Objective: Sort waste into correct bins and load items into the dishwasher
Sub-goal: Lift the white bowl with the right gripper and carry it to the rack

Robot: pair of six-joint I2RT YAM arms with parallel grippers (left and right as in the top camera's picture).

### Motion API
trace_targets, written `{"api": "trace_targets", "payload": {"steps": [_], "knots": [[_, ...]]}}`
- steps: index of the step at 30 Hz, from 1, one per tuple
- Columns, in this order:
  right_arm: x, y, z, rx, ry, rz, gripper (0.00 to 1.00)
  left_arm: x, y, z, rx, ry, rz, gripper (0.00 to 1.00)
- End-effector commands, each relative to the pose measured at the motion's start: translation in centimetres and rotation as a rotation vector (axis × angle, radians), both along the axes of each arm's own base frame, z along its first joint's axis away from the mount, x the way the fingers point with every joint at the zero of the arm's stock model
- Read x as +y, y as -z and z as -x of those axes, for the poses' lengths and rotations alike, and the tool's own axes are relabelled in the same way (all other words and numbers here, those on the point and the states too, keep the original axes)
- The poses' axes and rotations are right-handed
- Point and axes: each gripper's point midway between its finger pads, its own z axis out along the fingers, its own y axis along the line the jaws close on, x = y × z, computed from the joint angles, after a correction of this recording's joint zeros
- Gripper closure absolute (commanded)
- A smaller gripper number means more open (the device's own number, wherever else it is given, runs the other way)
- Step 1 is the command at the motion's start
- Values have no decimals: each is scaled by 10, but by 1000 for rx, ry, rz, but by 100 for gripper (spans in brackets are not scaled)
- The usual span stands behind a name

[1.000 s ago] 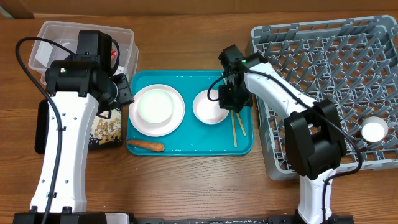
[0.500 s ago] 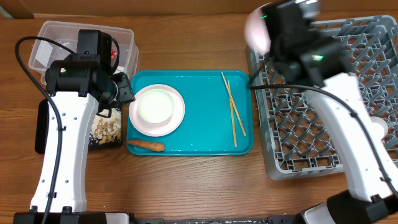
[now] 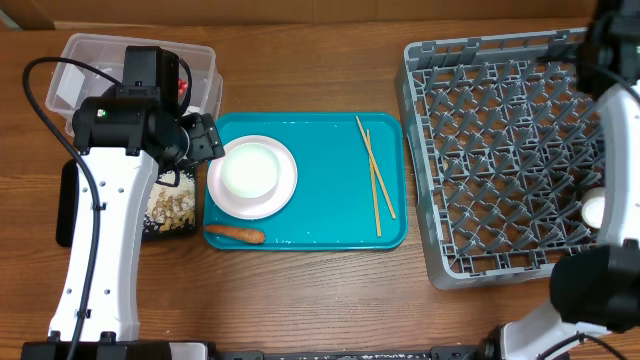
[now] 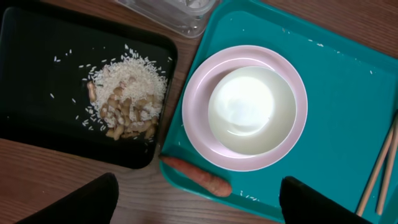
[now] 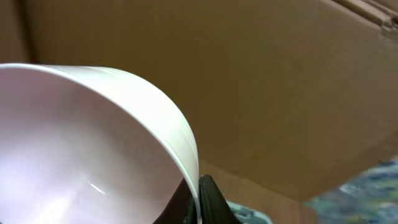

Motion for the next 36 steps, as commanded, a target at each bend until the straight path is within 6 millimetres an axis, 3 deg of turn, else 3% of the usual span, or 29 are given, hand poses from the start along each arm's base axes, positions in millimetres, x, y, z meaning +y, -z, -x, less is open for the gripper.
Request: {"api": "trace_targets", "payload": {"steps": [1, 5, 13, 25, 36], "knots": [[-31, 28, 3, 49, 101, 18, 96, 4, -6, -4, -27, -18, -10, 15], [-58, 70, 0, 133, 158, -2, 96, 4, -6, -4, -29, -18, -11, 14], [-71, 126, -11, 262, 191, -1, 96, 4, -6, -5, -32, -18, -10, 13], [-55, 182, 1, 338, 184, -59, 96, 3, -9, -11, -55, -17, -6, 11], [-10, 194, -21, 376, 70, -90, 96, 3, -9, -11, -58, -18, -6, 12]]}}
